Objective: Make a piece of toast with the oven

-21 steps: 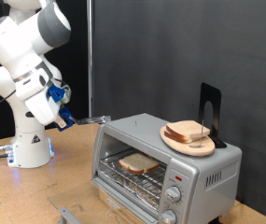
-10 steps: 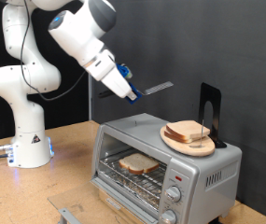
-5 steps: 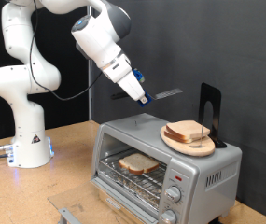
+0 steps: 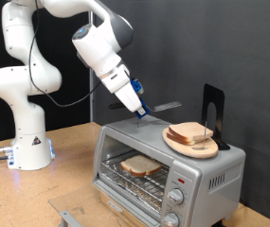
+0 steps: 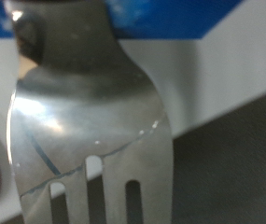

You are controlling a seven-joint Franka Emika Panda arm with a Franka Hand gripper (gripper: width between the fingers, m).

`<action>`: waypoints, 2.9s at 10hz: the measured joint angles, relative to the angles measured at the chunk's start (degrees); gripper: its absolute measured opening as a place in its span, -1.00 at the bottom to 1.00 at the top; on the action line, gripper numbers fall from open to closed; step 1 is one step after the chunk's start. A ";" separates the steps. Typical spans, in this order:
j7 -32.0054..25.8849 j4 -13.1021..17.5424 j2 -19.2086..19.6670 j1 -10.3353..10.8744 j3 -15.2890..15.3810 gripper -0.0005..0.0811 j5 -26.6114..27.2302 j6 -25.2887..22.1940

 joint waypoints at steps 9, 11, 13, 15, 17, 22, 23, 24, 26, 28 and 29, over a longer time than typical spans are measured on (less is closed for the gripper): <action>-4.33 1.16 3.81 0.01 -1.41 0.96 3.10 0.63; -5.64 1.70 1.90 -0.02 -4.18 0.96 4.58 -2.40; -5.65 1.97 -1.40 -0.44 -7.60 0.99 4.02 -6.98; -5.64 1.71 -2.89 -0.86 -8.61 0.99 3.64 -9.36; -7.40 0.31 -3.73 -0.99 -9.82 0.99 4.35 -9.87; -10.54 -4.93 -11.62 -5.67 -21.44 0.99 -1.56 -21.48; -11.64 -5.77 -12.95 -6.88 -23.29 0.99 -2.30 -21.89; -11.95 -6.41 -14.16 -8.22 -25.14 0.99 -3.89 -22.82; -12.10 -6.82 -15.73 -11.06 -28.84 0.99 -8.71 -26.35; -12.17 -6.85 -16.03 -12.87 -30.65 0.99 -13.30 -29.35; -12.16 -6.85 -16.02 -12.86 -30.59 0.99 -12.93 -29.26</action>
